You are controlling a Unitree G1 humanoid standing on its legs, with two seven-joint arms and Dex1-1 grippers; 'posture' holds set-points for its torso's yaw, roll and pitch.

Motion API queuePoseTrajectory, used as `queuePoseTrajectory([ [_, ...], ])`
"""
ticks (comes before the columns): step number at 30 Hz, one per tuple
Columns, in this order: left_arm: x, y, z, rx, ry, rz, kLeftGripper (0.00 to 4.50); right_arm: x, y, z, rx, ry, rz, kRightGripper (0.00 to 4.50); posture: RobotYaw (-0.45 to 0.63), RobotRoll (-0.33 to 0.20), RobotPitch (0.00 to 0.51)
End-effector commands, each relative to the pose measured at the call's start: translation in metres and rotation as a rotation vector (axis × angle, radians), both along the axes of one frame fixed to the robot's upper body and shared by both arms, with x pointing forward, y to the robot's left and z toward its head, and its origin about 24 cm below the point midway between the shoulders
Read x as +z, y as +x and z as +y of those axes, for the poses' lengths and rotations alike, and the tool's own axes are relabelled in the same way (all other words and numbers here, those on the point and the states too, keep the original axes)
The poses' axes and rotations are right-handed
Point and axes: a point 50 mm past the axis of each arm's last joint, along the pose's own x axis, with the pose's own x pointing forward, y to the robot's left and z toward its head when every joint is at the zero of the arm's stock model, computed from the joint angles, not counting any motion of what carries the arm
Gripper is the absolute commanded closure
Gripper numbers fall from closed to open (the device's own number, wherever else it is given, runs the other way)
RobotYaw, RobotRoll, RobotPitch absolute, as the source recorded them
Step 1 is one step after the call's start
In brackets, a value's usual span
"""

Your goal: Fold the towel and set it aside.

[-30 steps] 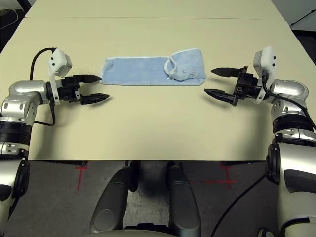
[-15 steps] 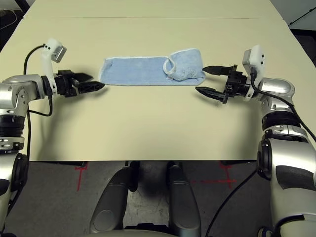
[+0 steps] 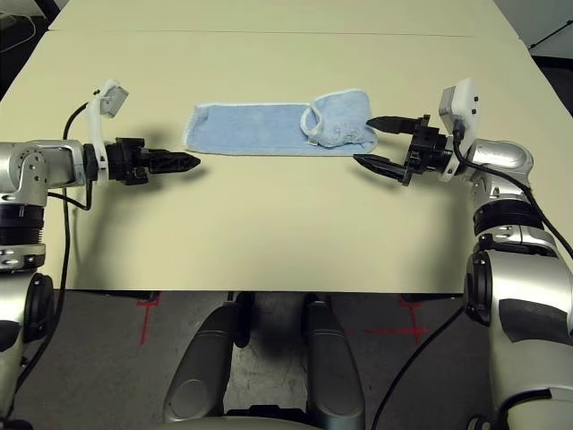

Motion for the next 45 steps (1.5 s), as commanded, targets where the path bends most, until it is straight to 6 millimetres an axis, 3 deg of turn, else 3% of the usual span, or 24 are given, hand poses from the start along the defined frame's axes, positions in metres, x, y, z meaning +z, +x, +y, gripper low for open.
queuePoseTrajectory([
  [1, -0.004, 0.004, -0.001, 0.026, -0.025, 0.028, 0.00, -0.003, -0.002, -0.004, -0.011, -0.014, 0.005, 0.04, 0.07, 0.000, 0.290],
  [10, -0.006, 0.019, 0.006, 0.199, -0.019, 0.036, 0.00, -0.004, -0.002, -0.003, -0.014, -0.010, 0.000, 0.04, 0.07, 0.000, 0.293],
  [28, -0.007, 0.024, 0.023, 0.304, 0.023, 0.017, 0.00, -0.003, 0.000, 0.000, -0.010, -0.004, -0.004, 0.04, 0.07, 0.000, 0.293],
  [45, -0.012, 0.024, 0.010, 0.269, -0.027, 0.075, 0.00, 0.000, -0.001, -0.004, -0.029, -0.016, -0.013, 0.04, 0.06, 0.000, 0.293],
])
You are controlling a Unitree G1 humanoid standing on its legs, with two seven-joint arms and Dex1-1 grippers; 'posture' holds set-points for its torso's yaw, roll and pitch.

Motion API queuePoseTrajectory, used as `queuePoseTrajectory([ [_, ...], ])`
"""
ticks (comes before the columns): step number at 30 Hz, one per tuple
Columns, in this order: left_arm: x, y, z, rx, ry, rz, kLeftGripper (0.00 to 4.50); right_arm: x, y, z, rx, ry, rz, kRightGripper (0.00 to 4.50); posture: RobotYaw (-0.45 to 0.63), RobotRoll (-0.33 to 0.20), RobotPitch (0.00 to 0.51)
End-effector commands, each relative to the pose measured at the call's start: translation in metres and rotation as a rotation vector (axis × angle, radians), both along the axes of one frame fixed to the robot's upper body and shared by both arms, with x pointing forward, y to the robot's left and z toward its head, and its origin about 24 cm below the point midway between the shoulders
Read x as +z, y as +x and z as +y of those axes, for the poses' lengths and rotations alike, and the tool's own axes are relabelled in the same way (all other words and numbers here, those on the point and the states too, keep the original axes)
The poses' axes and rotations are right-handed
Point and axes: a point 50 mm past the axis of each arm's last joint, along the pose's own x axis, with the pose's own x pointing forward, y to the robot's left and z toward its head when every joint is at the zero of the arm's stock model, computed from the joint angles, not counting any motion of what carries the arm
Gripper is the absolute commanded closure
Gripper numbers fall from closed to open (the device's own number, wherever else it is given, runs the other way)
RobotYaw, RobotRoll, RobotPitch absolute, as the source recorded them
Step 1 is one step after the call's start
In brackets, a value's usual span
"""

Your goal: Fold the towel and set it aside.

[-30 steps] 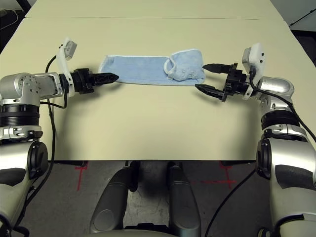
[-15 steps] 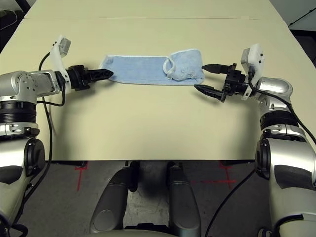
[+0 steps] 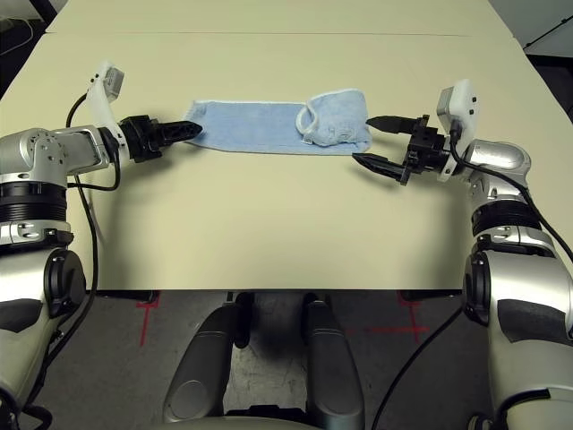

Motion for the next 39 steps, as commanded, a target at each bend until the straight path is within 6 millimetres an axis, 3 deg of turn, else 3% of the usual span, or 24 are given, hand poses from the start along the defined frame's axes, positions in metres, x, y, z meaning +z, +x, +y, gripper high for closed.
queuePoseTrajectory([
  [1, -0.017, -0.002, -0.001, 0.004, 0.009, 0.093, 0.18, 0.001, -0.002, -0.005, -0.012, -0.024, -0.008, 0.01, 0.05, 0.000, 0.292],
  [4, -0.017, -0.001, -0.001, 0.007, 0.010, 0.097, 0.99, 0.001, -0.002, -0.005, -0.015, -0.025, -0.009, 0.00, 0.05, 0.000, 0.293],
  [13, -0.018, 0.000, -0.002, 0.026, -0.018, 0.111, 4.46, 0.001, -0.003, -0.006, -0.019, -0.030, -0.009, 0.00, 0.05, 0.000, 0.292],
  [19, -0.017, 0.002, -0.003, 0.038, -0.030, 0.111, 4.46, 0.000, -0.003, -0.006, -0.018, -0.030, -0.005, 0.00, 0.05, 0.000, 0.279],
  [25, -0.006, 0.001, 0.008, 0.064, -0.002, 0.077, 4.46, 0.000, -0.002, -0.005, -0.018, -0.025, -0.008, 0.00, 0.06, 0.000, 0.265],
  [33, 0.007, -0.021, 0.046, 0.124, 0.050, 0.057, 4.46, 0.001, -0.001, -0.003, -0.017, -0.024, -0.014, 0.00, 0.07, 0.000, 0.257],
  [39, 0.012, -0.034, 0.050, 0.162, 0.032, 0.041, 4.46, 0.003, 0.000, -0.001, -0.020, -0.019, -0.016, 0.00, 0.08, 0.000, 0.259],
])
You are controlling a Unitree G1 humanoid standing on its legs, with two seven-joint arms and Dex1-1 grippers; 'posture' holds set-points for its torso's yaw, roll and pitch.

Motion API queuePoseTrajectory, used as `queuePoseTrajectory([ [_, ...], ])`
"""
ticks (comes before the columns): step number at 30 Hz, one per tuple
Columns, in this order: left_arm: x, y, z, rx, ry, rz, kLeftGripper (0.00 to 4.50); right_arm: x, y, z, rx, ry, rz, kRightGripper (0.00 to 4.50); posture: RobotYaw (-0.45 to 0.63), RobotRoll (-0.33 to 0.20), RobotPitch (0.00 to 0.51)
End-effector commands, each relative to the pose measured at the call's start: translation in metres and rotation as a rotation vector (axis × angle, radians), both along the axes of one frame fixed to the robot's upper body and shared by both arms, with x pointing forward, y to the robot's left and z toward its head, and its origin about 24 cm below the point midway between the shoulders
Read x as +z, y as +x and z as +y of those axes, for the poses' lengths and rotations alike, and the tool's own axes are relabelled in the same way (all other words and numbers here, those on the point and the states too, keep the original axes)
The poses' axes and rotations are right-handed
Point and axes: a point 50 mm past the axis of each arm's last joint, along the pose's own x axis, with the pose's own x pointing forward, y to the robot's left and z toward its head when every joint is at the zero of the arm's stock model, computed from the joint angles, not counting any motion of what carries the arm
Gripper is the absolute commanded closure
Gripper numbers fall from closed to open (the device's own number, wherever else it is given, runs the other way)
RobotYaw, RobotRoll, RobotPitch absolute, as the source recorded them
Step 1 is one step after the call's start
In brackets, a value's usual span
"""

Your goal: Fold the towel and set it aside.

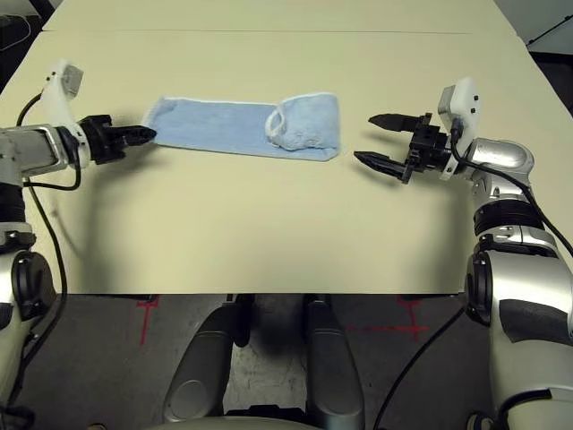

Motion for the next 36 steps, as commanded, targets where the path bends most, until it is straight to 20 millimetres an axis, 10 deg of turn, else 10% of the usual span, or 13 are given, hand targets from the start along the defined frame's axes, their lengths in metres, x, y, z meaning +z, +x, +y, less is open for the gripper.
queuePoseTrajectory([
  [1, 0.002, -0.010, 0.000, 0.016, -0.014, -0.009, 4.46, 0.000, 0.000, -0.001, -0.002, -0.011, -0.005, 0.00, 0.08, 0.000, 0.259],
  [15, -0.003, -0.017, -0.002, 0.074, 0.064, -0.066, 4.46, 0.000, 0.002, 0.003, 0.001, -0.015, 0.008, 0.00, 0.10, 0.000, 0.259],
  [36, 0.071, 0.001, -0.070, -0.504, 0.134, -0.252, 4.46, -0.002, 0.005, 0.007, -0.007, -0.011, 0.019, 0.00, 0.10, 0.000, 0.245],
])
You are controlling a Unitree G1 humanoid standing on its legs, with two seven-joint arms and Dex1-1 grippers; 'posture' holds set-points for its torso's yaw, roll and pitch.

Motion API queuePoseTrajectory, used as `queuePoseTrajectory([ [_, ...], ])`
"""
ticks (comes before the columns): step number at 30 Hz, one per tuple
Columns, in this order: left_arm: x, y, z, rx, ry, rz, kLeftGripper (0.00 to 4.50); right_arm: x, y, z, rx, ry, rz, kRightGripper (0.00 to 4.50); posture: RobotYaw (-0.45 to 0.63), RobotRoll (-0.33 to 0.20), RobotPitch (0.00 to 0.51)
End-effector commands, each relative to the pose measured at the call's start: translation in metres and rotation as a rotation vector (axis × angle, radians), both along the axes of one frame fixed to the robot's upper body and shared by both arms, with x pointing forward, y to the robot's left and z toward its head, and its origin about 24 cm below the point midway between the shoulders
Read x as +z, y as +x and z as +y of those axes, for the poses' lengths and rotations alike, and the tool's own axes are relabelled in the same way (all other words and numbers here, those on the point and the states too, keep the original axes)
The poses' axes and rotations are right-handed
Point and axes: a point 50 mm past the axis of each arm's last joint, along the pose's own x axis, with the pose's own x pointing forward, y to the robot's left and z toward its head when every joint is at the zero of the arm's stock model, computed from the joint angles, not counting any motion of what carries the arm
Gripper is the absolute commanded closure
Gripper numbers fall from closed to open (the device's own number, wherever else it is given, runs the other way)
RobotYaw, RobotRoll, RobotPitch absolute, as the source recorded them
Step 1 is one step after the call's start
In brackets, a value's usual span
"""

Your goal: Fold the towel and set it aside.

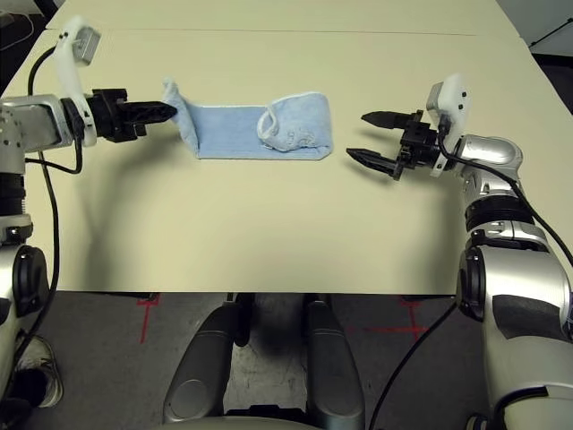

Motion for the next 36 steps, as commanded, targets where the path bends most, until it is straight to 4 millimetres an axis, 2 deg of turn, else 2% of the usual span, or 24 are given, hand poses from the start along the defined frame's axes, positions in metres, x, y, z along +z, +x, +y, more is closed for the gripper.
queuePoseTrajectory([
  [1, 0.005, -0.001, -0.014, -0.075, -0.008, 0.008, 4.46, -0.003, -0.001, -0.003, -0.010, -0.008, 0.014, 0.00, 0.10, 0.000, 0.246],
  [15, 0.004, 0.014, -0.071, -0.163, -0.041, -0.061, 4.46, -0.005, -0.003, -0.006, -0.022, 0.007, 0.007, 0.00, 0.09, 0.000, 0.240],
  [21, 0.007, 0.020, -0.085, -0.188, -0.039, -0.083, 4.46, -0.008, -0.005, -0.009, -0.022, 0.008, 0.010, 0.00, 0.08, 0.000, 0.239],
  [27, 0.010, 0.021, -0.106, -0.267, -0.039, -0.074, 4.46, -0.008, -0.005, -0.009, -0.028, 0.009, 0.010, 0.00, 0.08, 0.000, 0.235],
  [36, 0.002, 0.019, -0.138, -0.365, -0.050, -0.047, 4.46, -0.010, -0.005, -0.008, -0.023, 0.009, 0.010, 0.00, 0.07, 0.000, 0.230],
])
